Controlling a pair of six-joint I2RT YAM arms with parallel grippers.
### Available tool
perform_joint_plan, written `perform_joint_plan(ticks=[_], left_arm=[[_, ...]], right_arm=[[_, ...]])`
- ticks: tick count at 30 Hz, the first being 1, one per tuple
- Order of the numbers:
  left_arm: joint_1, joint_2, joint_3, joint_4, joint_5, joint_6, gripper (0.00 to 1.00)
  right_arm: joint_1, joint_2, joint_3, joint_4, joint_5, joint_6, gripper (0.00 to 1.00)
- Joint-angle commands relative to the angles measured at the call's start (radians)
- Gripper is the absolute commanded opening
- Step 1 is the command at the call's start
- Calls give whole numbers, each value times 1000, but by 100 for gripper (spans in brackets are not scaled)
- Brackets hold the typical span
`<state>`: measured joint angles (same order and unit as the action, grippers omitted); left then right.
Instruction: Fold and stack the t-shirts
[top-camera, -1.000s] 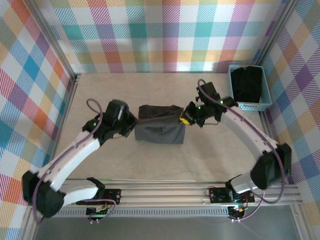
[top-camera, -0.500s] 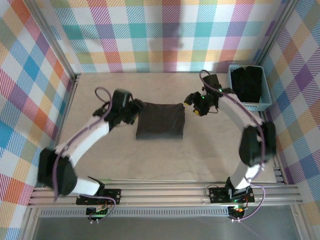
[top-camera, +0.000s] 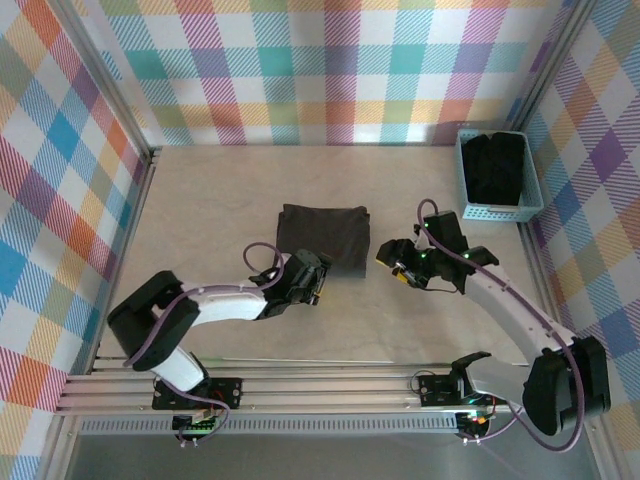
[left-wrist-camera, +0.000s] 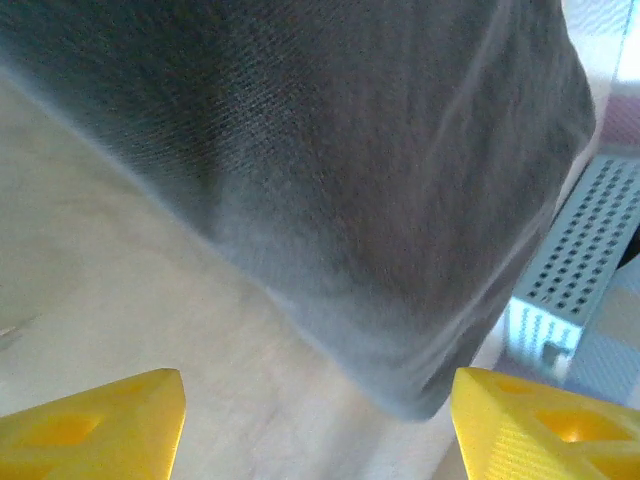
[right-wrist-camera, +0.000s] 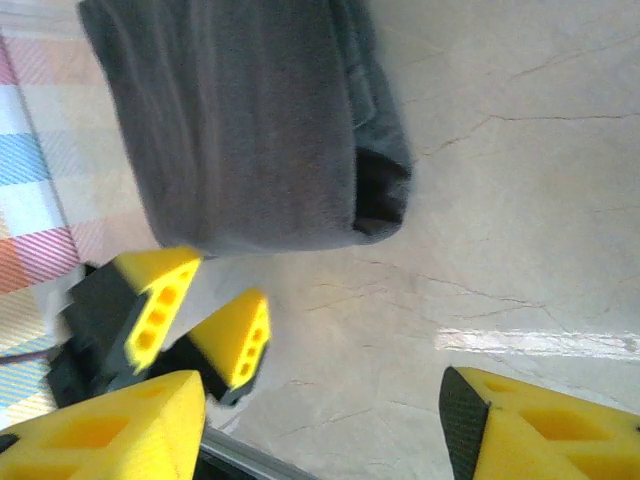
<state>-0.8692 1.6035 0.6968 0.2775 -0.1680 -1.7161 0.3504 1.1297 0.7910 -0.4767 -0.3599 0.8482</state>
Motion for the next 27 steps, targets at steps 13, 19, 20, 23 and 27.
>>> perform_joint_plan(ticks=[13, 19, 20, 23, 27], left_arm=[[85, 306, 55, 393, 41, -123, 26], [270, 233, -16, 404, 50, -99, 0], [321, 205, -14, 374, 84, -64, 0], [488, 147, 15, 281, 188, 52, 0], [726, 203, 172, 118, 417, 281, 0]], right_arm=[[16, -50, -35, 33, -27, 21, 58], [29, -58, -29, 18, -9, 11, 54], [29, -58, -23, 13, -4, 6, 54], [28, -48, -11, 18, -2, -4, 54], [30, -18, -3, 49, -18, 0, 54]])
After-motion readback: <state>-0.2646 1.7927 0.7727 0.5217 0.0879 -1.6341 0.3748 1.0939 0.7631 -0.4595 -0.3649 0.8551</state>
